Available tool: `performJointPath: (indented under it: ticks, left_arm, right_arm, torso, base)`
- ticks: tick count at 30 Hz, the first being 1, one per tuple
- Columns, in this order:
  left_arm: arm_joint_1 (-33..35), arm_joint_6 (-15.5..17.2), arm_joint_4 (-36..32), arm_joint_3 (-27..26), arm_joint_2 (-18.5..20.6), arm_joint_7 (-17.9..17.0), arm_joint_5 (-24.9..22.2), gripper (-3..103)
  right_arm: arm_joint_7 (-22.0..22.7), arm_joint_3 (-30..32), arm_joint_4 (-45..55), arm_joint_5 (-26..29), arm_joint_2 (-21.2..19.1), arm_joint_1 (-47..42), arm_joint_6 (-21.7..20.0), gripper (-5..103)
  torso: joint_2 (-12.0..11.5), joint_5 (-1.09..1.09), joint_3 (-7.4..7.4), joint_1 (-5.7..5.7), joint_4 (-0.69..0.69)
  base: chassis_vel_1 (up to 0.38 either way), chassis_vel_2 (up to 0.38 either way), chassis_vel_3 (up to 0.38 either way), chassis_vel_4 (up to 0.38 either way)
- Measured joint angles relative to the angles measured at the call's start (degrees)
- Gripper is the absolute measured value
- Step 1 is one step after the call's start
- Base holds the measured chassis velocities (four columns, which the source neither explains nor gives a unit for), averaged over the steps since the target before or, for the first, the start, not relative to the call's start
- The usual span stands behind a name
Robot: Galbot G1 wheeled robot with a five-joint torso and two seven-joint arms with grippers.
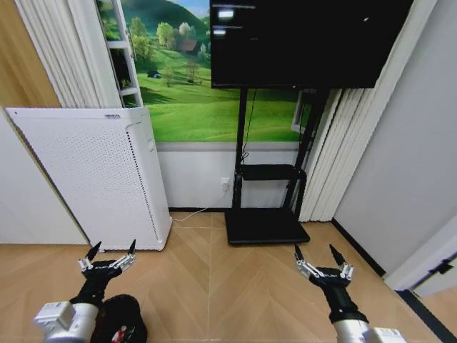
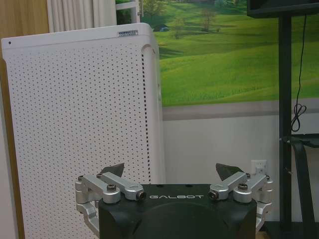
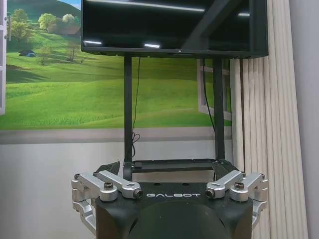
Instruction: Pick up the trash bin and place the garbage on the floor into it.
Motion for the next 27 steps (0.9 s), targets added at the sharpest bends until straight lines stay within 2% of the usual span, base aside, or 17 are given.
performJointPath:
  ticks: [10, 11, 12, 27]
  left_arm:
    - [0.0, 0.0, 0.01, -0.02, 0.01, -0.02, 0.0, 100]
    - [0.0, 0.0, 0.01, -0.02, 0.01, -0.02, 0.0, 100]
    - [0.0, 0.0, 0.01, -0.01, 0.01, -0.02, 0.0, 100]
    - [0.0, 0.0, 0.01, -0.01, 0.01, -0.01, 0.0, 100]
  right_arm:
    - [0.0, -0.02, 0.0, 0.0, 0.0, 0.0, 0.0, 100]
    - [-0.01, -0.02, 0.0, 0.0, 0.0, 0.0, 0.0, 100]
    - [0.0, -0.02, 0.0, 0.0, 0.0, 0.0, 0.0, 100]
    - [0.0, -0.01, 0.0, 0.0, 0.0, 0.0, 0.0, 100]
  torso:
    - [1.64, -0.04, 0.98, 0.64, 0.01]
    - [2.01, -0.03, 1.19, 0.81, 0.06]
    - [2.42, -0.01, 1.41, 1.0, 0.01]
    - [5.44, -0.03, 3.26, 2.15, 0.01]
  base:
    - [0.099, 0.108, -0.114, -0.094]
    - [0.019, 0.056, -0.065, -0.021]
    - [0.0, 0.0, 0.0, 0.0]
    - [0.032, 0.022, -0.036, -0.021]
